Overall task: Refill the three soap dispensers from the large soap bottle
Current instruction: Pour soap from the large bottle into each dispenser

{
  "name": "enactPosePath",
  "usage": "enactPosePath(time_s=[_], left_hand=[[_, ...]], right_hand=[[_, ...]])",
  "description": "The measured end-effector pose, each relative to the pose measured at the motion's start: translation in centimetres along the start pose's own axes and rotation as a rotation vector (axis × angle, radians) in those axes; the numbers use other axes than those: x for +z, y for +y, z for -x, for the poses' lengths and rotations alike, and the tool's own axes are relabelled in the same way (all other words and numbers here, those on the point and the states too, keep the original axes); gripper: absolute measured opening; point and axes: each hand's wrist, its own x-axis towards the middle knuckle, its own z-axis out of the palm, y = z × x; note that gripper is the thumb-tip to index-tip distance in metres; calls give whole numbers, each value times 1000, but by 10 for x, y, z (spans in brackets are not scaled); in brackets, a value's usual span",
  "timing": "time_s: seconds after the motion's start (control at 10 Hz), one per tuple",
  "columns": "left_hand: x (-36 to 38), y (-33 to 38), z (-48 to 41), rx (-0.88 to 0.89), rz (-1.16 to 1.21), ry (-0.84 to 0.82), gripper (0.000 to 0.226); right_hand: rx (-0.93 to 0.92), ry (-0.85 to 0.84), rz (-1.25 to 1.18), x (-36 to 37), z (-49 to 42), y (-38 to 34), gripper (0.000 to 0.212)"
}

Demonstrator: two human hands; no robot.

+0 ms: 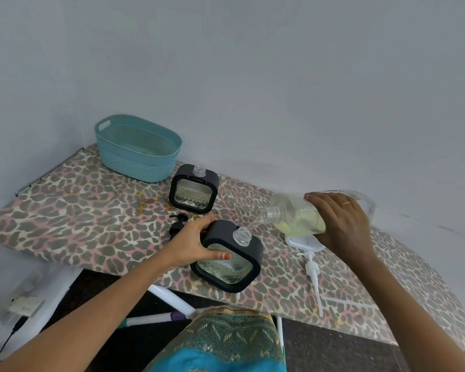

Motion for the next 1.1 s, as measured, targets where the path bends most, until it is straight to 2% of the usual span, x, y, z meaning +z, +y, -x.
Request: enactPosePath(time_s=[0.3,0.4,0.5,0.6,0.8,1.1], left_hand=[[0,-1,-2,-3,-10,10,64],[1,-4,-3,-18,-25,8,53],[1,-4,-4,-12,-18,2,53],[1,-3,-3,-1,1,10,67],[3,-7,-5,19,1,24,79],[5,-5,-5,30,22,12,79]], right_hand=[[-1,3,-2,-1,-1,2,74],[-2,4,5,-2,-1,3,76],[-5,7,3,-2,-1,3,76],[-3,10,0,-3,-1,3,76],[4,-15,3,-2,0,4,80],[-1,-15,-4,-2,1,3,79]])
